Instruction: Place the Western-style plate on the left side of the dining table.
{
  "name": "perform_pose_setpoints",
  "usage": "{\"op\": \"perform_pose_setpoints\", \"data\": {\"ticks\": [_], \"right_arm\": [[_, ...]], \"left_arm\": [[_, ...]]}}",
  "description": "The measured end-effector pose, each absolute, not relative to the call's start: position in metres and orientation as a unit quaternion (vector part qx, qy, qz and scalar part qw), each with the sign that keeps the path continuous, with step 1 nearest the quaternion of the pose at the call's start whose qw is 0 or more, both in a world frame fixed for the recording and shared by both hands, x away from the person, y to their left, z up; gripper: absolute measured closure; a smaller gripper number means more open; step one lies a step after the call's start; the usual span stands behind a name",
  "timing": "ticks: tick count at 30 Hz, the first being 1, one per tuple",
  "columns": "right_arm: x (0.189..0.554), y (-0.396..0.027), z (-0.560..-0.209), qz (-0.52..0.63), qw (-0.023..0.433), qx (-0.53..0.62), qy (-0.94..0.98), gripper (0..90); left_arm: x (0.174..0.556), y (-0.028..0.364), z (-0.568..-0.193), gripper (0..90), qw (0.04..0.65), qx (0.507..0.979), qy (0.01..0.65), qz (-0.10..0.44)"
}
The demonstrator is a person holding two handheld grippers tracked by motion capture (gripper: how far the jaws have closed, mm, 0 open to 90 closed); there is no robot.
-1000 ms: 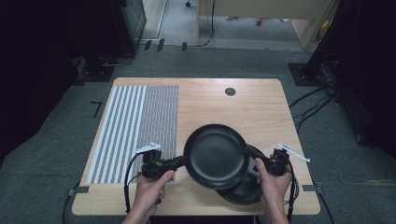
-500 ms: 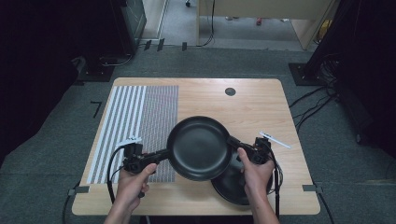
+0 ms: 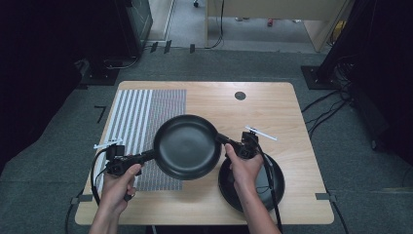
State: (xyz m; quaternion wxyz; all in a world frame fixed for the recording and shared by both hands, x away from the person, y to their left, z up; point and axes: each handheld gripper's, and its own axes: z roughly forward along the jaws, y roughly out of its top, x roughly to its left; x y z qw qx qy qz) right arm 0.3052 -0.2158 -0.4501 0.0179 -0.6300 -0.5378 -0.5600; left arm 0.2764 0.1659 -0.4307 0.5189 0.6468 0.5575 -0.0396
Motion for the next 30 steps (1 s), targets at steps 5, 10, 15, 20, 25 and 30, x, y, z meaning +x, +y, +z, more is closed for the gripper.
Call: {"op": "perform_pose_setpoints", "data": {"ticks": [5, 10, 15, 20, 25, 30], "right_arm": [[0.316, -0.198, -0.453, -0.556, 0.026, -0.628, -0.545, 86.6], [0.328, -0.180, -0.455, -0.551, 0.032, -0.626, -0.551, 86.6], [0.340, -0.159, -0.460, -0.548, 0.044, -0.622, -0.558, 86.6], [0.354, -0.140, -0.465, -0.540, 0.045, -0.618, -0.570, 86.6], [0.370, -0.124, -0.471, -0.523, 0.041, -0.616, -0.587, 86.5], [0.388, -0.109, -0.481, -0.513, 0.039, -0.617, -0.596, 86.4]], "left_arm": [[0.280, 0.180, -0.433, 75.9, 0.515, 0.641, 0.568, -0.029], [0.284, 0.197, -0.438, 76.0, 0.518, 0.629, 0.579, -0.030], [0.287, 0.216, -0.443, 76.5, 0.514, 0.617, 0.595, -0.021], [0.293, 0.230, -0.455, 76.9, 0.503, 0.605, 0.617, -0.015], [0.299, 0.238, -0.466, 77.1, 0.488, 0.601, 0.632, -0.014], [0.308, 0.247, -0.479, 77.5, 0.480, 0.583, 0.655, -0.009]]}}
